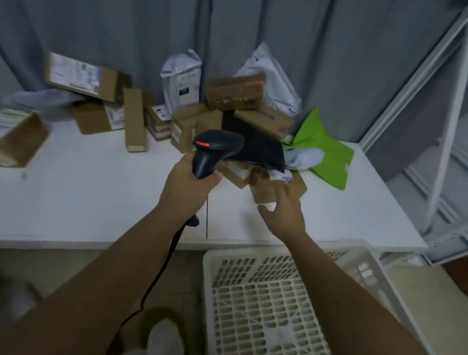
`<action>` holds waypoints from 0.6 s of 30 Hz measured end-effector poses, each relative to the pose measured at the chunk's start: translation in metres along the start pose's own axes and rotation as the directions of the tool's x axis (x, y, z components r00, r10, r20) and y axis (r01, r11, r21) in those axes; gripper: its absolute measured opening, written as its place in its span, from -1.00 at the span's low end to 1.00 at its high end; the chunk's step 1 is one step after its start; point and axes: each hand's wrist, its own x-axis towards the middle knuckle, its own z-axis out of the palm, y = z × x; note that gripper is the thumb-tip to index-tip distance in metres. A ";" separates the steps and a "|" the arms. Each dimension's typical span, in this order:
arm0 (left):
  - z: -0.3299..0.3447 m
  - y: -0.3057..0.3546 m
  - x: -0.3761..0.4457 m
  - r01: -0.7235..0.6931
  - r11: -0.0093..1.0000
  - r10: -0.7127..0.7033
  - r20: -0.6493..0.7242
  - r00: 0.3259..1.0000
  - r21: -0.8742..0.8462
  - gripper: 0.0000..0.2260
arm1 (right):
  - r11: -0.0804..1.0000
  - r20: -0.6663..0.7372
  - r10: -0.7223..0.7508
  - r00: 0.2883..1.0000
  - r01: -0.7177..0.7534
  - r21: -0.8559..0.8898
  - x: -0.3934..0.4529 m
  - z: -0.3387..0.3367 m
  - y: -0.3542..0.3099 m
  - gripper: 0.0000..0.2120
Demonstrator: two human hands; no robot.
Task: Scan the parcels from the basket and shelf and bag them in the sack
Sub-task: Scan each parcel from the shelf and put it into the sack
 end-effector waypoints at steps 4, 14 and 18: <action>0.010 -0.034 0.046 0.058 0.998 -0.058 -0.008 0.998 -0.001 -0.78 | 0.956 -0.240 -0.149 0.959 0.078 -0.282 0.081 0.032 -0.027 -0.13; 0.001 -0.057 0.070 0.147 0.988 -0.149 -0.038 0.988 -0.049 -0.85 | 0.969 -0.268 -0.135 0.954 0.071 -0.236 0.146 0.015 -0.054 -0.65; -0.002 -0.043 0.057 0.124 0.988 -0.129 -0.046 0.991 -0.088 -0.87 | 0.995 -0.381 -0.075 0.922 0.047 -0.083 0.131 -0.027 -0.071 -0.59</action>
